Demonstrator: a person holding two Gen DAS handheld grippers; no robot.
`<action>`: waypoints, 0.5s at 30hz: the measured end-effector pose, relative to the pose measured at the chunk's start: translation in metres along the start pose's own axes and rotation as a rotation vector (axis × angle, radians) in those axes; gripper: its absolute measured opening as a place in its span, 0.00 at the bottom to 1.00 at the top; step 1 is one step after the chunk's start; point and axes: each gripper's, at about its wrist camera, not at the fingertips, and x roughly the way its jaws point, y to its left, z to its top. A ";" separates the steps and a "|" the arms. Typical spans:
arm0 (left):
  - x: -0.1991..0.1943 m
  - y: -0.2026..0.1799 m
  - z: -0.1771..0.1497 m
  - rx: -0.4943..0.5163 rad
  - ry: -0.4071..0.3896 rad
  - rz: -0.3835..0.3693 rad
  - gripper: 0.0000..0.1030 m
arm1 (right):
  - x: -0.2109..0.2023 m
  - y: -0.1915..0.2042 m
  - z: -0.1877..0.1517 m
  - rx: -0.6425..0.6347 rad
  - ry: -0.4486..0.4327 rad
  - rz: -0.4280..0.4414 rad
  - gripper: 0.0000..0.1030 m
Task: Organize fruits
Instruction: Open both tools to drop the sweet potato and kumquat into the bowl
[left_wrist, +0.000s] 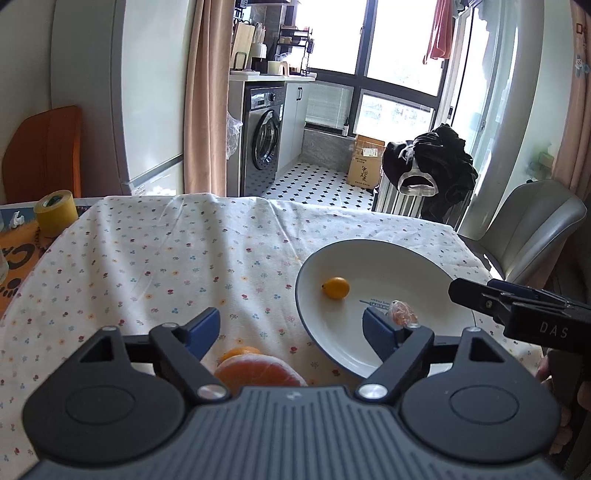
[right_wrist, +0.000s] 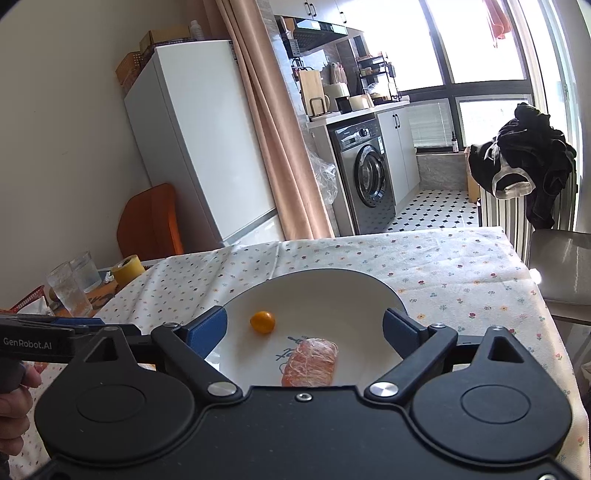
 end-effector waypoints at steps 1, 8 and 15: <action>-0.004 0.002 -0.001 0.000 -0.003 0.005 0.81 | -0.002 0.001 0.001 0.001 -0.004 0.002 0.93; -0.025 0.017 -0.010 -0.035 -0.033 0.032 0.84 | -0.018 0.018 0.002 -0.057 -0.006 0.025 0.98; -0.037 0.025 -0.022 -0.032 -0.039 0.017 0.84 | -0.029 0.030 -0.002 -0.070 -0.003 0.024 1.00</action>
